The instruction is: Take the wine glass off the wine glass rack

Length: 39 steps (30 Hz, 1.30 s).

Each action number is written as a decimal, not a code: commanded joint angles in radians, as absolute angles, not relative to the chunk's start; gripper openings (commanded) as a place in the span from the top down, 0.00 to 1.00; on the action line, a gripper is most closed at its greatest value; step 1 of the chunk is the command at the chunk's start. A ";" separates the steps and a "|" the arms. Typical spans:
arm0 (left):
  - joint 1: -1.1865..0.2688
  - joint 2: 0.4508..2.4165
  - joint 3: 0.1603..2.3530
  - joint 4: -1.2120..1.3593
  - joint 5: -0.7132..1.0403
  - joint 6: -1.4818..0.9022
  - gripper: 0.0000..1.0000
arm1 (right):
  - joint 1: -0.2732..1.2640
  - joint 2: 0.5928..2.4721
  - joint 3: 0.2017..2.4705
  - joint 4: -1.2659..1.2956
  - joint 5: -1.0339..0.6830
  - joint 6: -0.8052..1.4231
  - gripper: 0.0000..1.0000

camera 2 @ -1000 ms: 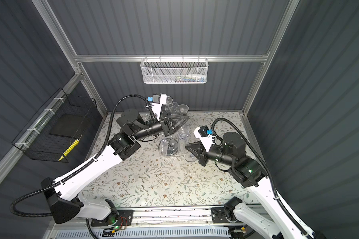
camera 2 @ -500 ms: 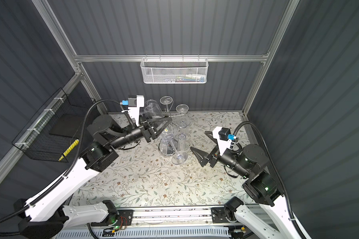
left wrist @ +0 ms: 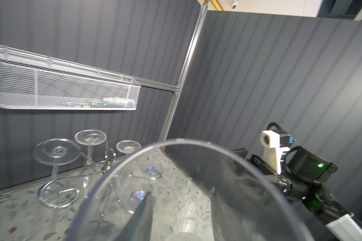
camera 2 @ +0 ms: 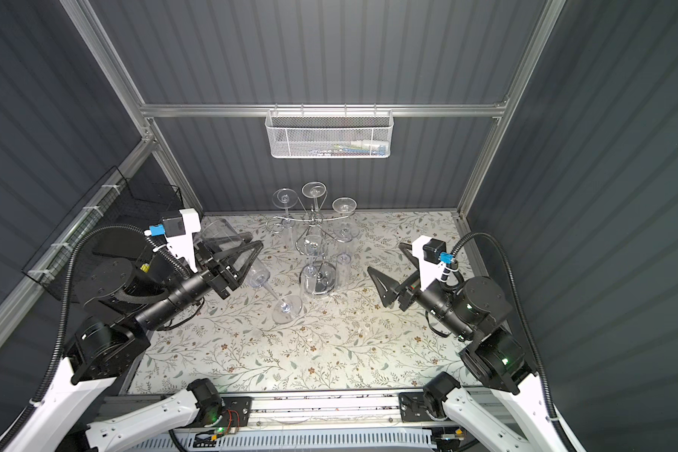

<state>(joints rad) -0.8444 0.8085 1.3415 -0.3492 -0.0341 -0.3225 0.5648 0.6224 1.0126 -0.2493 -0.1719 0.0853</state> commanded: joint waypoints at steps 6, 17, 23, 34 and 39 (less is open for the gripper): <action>-0.842 0.683 1.274 -0.490 -0.287 -0.240 0.67 | 0.569 0.621 0.994 -0.207 -0.144 0.101 0.01; -0.841 0.632 1.175 -0.539 -0.480 -0.160 0.67 | 0.569 0.621 0.982 -0.204 -0.121 0.098 0.01; -0.842 0.616 1.098 -0.491 -0.551 -0.146 0.66 | 0.569 0.617 0.980 -0.210 -0.115 0.098 0.01; -0.842 0.580 0.965 -0.416 -0.667 -0.131 0.66 | 0.569 0.601 0.965 -0.214 -0.105 0.107 0.01; -0.841 0.576 0.884 -0.311 -0.702 -0.088 0.66 | 0.569 0.597 0.962 -0.215 -0.107 0.113 0.01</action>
<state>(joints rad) -0.8444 0.5800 0.9127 -0.4030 -0.6487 -0.1318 0.5648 0.6090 0.9703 -0.2321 -0.1188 0.1017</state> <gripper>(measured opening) 0.467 0.989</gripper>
